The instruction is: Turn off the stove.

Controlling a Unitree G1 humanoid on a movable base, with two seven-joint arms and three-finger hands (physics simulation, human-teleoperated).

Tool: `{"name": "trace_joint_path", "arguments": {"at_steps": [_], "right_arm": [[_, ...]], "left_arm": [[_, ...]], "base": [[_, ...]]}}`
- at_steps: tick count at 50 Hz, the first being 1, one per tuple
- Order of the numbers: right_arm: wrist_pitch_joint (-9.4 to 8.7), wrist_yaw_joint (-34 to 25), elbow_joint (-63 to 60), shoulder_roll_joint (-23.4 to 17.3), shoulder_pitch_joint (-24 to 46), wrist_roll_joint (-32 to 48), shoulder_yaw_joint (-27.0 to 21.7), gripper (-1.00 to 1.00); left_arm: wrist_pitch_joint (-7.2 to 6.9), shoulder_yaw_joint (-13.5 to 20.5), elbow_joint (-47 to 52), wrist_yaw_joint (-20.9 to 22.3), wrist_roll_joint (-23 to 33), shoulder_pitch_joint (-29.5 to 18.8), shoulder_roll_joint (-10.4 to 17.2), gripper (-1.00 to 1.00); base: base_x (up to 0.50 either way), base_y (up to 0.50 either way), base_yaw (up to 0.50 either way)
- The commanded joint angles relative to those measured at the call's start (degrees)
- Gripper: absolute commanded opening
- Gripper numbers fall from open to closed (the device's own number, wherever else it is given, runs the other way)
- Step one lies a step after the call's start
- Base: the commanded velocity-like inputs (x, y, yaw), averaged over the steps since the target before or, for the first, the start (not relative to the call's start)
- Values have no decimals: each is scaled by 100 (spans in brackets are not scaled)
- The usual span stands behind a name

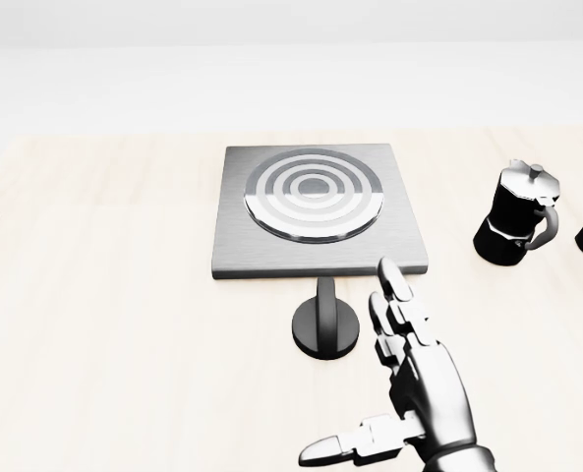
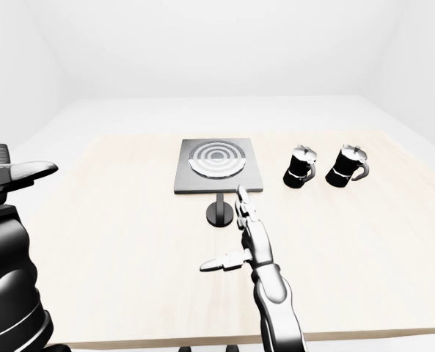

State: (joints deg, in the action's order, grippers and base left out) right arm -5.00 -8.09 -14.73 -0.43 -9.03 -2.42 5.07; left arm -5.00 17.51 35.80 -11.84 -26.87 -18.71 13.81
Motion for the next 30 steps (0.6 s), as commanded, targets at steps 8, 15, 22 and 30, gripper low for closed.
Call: {"name": "trace_joint_path", "arguments": {"at_steps": [8,15,22,30], "right_arm": [[0,-26,376,17,75,54,2,100],[0,-44,457,14,164,70,-23,100],[0,-59,540,24,224,87,-25,100],[0,-80,627,34,303,110,-22,100]], "left_arm": [[0,10,27,-18,-18,-1,16,100],[0,35,21,-23,-34,-2,31,100],[0,40,1,-22,-28,-10,40,100],[0,52,36,-28,-41,2,47,100]], "base": [[0,0,0],[0,0,0],[0,0,0],[0,0,0]]}}
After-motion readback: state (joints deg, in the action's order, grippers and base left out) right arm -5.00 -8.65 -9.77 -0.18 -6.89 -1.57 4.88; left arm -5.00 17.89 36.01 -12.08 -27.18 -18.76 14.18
